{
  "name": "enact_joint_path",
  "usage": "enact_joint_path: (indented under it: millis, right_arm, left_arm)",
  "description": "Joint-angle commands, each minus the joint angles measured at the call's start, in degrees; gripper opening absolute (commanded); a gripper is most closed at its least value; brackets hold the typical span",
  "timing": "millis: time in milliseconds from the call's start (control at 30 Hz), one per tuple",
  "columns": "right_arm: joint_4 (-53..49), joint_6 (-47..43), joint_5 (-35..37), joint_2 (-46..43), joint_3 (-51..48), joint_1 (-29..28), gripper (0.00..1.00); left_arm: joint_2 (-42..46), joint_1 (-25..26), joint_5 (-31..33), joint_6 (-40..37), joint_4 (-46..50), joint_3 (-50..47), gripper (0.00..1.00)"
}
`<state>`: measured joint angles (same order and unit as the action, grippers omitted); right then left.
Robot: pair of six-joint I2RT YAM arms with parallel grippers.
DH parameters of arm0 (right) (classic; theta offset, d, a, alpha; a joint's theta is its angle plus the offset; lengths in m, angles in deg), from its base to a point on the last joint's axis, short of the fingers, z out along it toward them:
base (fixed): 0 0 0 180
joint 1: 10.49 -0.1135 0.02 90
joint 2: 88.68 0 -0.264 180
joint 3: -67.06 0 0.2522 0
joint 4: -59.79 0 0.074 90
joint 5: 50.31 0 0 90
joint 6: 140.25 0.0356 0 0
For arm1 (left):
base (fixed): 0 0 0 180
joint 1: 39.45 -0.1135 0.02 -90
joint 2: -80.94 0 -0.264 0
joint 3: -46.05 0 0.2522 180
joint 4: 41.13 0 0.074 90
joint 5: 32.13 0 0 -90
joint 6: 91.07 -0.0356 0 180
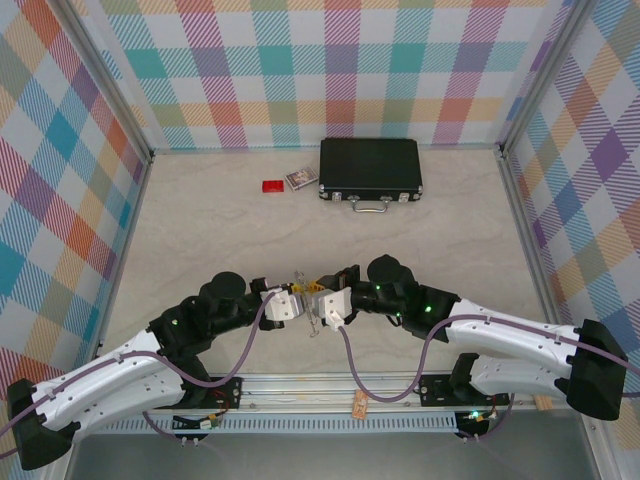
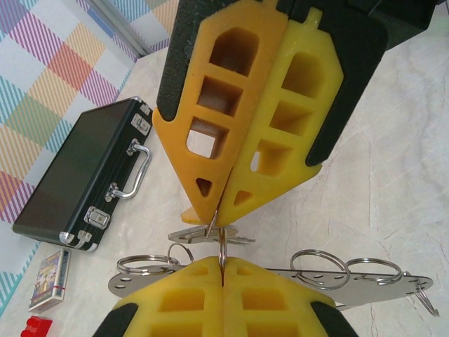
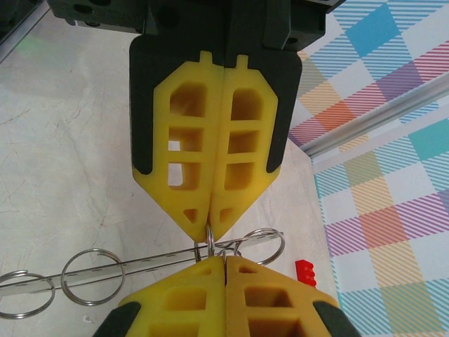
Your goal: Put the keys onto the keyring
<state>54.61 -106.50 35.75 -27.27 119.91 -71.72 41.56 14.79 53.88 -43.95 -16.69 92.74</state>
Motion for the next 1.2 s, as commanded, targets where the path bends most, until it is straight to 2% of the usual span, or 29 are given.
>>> enact_joint_path:
  millis: [0, 733, 1167]
  right_arm:
    - [1.86, -0.44, -1.42, 0.36, -0.02, -0.54, 0.00]
    - [1.60, 0.59, 1.82, -1.98, -0.92, -0.48, 0.00]
    - [1.25, 0.65, -0.21, -0.98, -0.31, -0.49, 0.00]
  left_arm:
    - [0.53, 0.52, -0.71, 0.39, -0.82, 2.32, 0.00]
    - [2.26, 0.53, 1.05, 0.35, -1.19, 1.14, 0.00]
    - [1.77, 0.52, 0.41, 0.60, -1.16, 1.54, 0.00]
